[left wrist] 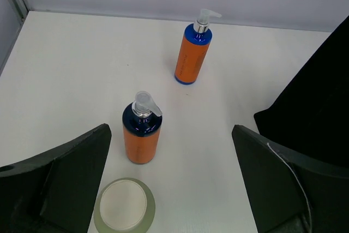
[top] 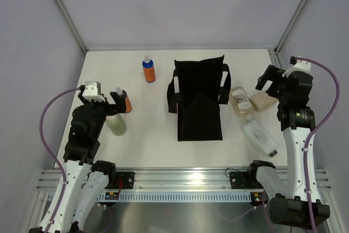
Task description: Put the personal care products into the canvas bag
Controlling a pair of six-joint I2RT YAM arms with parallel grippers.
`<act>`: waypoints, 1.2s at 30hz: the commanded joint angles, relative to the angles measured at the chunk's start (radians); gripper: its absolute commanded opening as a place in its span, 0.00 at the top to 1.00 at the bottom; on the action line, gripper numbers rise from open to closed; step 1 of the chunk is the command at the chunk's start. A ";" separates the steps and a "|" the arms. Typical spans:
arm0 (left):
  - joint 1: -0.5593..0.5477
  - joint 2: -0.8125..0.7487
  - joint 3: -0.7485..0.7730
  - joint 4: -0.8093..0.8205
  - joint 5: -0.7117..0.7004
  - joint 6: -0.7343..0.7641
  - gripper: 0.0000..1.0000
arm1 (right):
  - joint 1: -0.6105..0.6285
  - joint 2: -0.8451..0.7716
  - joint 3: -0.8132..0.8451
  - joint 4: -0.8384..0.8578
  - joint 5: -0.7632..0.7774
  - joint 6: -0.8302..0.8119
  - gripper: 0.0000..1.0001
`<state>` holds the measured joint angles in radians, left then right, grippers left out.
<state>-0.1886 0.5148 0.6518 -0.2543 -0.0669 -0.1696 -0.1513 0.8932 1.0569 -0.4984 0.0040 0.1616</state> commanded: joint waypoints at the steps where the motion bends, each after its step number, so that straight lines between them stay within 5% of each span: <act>1: -0.003 0.030 0.035 0.024 0.019 -0.044 0.01 | 0.004 0.016 0.021 0.017 -0.091 -0.049 0.00; 7: -0.003 0.174 0.192 -0.058 0.131 -0.189 0.01 | 0.004 0.038 0.015 -0.081 -0.586 -0.446 0.01; 14: 0.000 0.496 0.514 -0.186 0.032 -0.333 0.01 | 0.004 0.134 -0.041 -0.129 -0.907 -0.588 0.01; 18: 0.000 0.746 0.786 -0.263 0.021 -0.271 0.03 | 0.004 0.141 -0.049 -0.124 -0.909 -0.611 0.00; 25: -0.003 1.102 1.032 -0.298 0.113 -0.096 0.07 | 0.004 0.099 -0.074 -0.132 -0.912 -0.629 0.01; 29: -0.012 1.194 0.978 -0.214 0.121 -0.061 0.07 | 0.004 0.060 -0.087 -0.124 -0.903 -0.642 0.00; 36: -0.018 1.269 0.770 0.159 0.185 0.088 0.06 | 0.002 0.043 -0.098 -0.121 -0.898 -0.651 0.01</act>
<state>-0.2024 1.7580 1.4578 -0.3290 0.0711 -0.1719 -0.1497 0.9436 0.9638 -0.6334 -0.8772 -0.4656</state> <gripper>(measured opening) 0.941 0.993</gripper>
